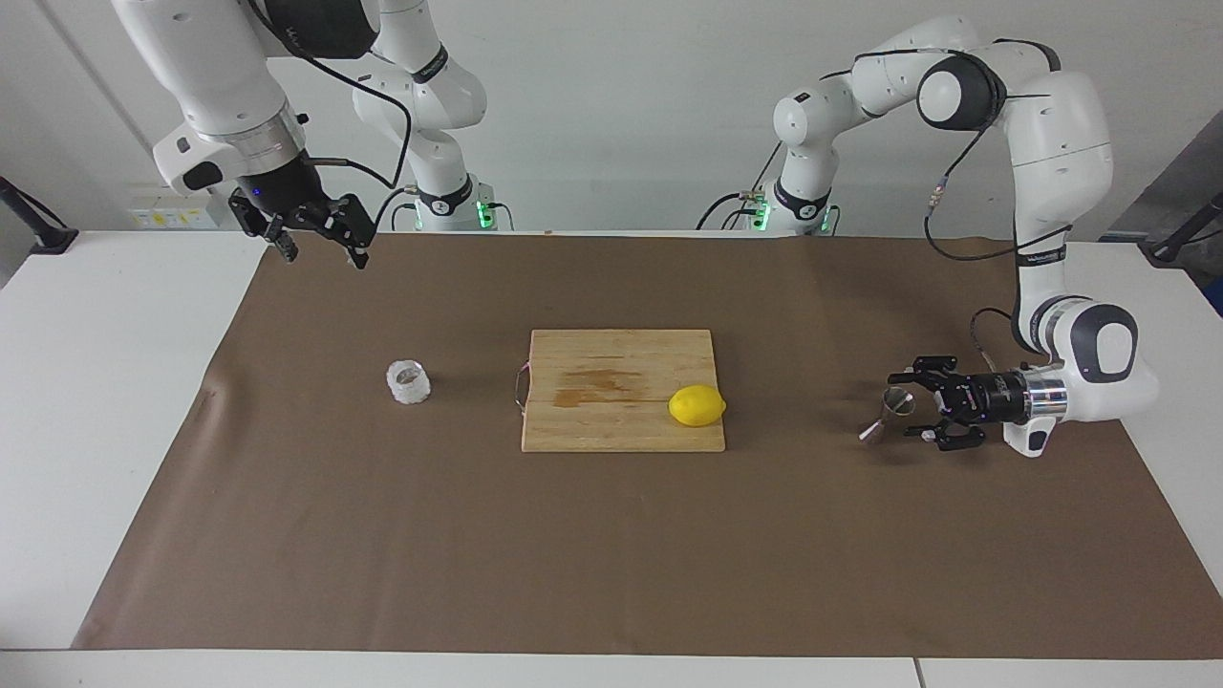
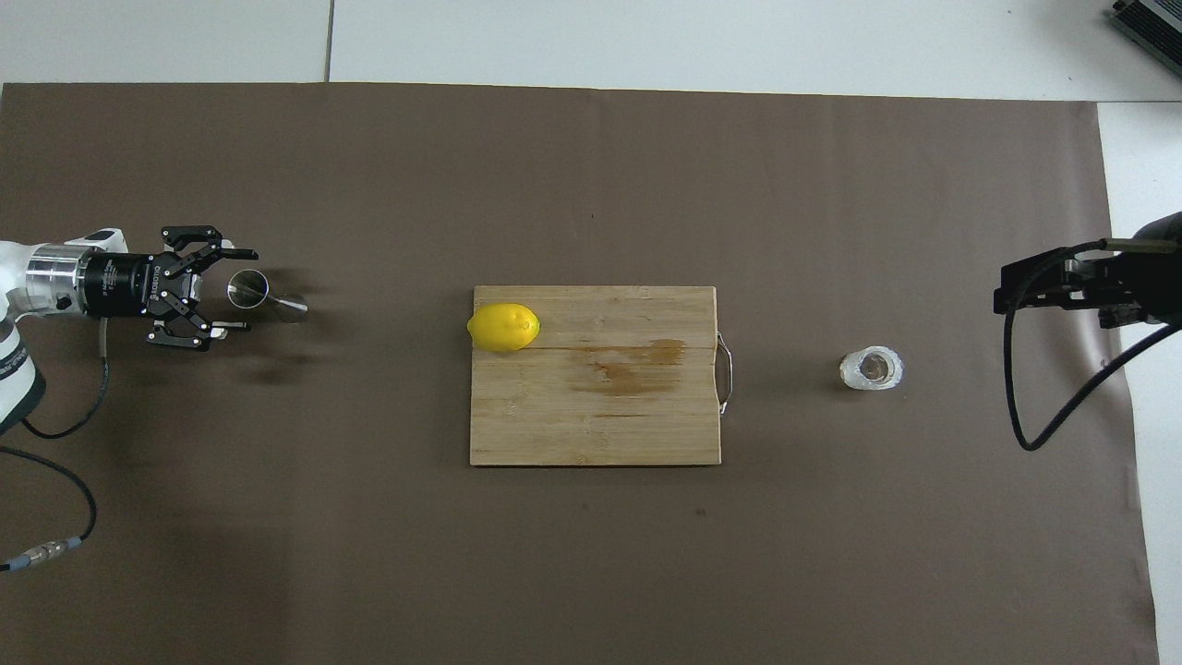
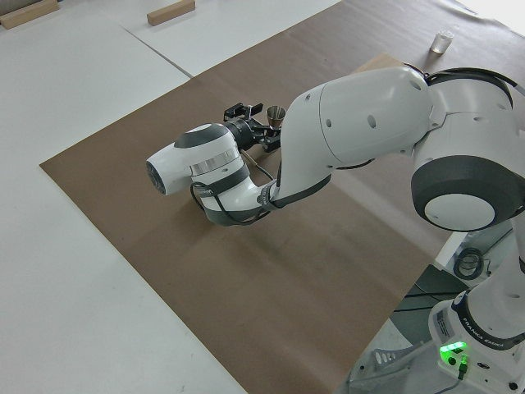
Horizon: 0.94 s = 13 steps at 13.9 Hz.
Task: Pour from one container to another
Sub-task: 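Close the left gripper around the silver cup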
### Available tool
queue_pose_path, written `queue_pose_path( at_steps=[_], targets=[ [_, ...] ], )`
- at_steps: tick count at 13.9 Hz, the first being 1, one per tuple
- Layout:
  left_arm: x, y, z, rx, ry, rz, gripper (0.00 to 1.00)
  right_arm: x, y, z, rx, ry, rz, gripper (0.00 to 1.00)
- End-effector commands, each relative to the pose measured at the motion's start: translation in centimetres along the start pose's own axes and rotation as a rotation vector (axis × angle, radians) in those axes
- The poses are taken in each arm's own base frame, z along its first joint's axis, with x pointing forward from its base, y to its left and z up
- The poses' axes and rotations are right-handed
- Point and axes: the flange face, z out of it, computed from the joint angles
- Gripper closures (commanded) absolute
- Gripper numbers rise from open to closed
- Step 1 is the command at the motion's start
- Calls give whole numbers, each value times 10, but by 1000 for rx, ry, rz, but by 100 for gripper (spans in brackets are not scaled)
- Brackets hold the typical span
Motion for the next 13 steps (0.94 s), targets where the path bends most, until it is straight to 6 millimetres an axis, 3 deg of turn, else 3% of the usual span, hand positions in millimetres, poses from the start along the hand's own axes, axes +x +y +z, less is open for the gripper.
queue_pose_path(
  at_steps=[1, 3, 4, 10, 13],
  targets=[
    [-4, -2, -2, 1, -19, 9, 9, -6, 3, -1, 3, 4, 11, 0],
    [-4, -2, -1, 3, -19, 18, 20, -6, 3, 0, 2, 2, 11, 0],
    [-4, -2, -1, 3, -19, 18, 30, -6, 3, -1, 3, 3, 11, 0],
    [-5, -1, -1, 0, -16, 11, 99, -6, 3, 0, 2, 2, 10, 0],
    [-11, 3, 6, 11, -18, 12, 100, -6, 3, -1, 3, 3, 11, 0]
  ],
)
